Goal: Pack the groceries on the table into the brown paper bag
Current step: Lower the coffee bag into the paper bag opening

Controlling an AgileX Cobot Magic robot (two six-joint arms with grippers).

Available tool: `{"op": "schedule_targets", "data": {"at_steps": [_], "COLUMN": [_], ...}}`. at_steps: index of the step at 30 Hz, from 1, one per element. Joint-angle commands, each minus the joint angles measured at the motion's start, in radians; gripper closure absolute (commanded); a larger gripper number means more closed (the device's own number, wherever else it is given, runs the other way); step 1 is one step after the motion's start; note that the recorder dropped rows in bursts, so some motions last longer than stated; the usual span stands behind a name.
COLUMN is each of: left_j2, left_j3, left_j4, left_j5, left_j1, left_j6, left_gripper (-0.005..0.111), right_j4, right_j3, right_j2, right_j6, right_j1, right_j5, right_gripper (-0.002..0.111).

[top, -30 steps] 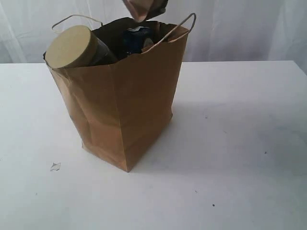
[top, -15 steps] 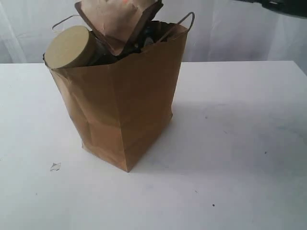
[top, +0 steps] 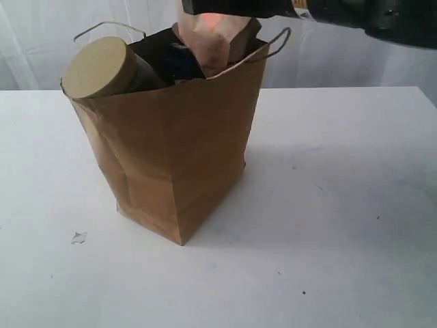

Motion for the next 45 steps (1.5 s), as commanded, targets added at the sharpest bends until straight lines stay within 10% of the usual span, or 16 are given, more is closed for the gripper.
{"op": "schedule_targets", "data": {"at_steps": [1, 45], "left_j2": [-0.004, -0.004], "left_j3": [0.003, 0.003], "left_j4": [-0.001, -0.001], "left_j5": [0.000, 0.000], "left_j1": [0.002, 0.002], "left_j6": [-0.002, -0.002], "left_gripper": [0.107, 0.107], "right_j4": [0.000, -0.170], "right_j3": [0.003, 0.233], "right_j2": [-0.002, -0.060], "right_j6": [0.034, 0.218], "right_j1": [0.001, 0.001], "right_j5": [-0.070, -0.204], "right_gripper": [0.108, 0.108]}}
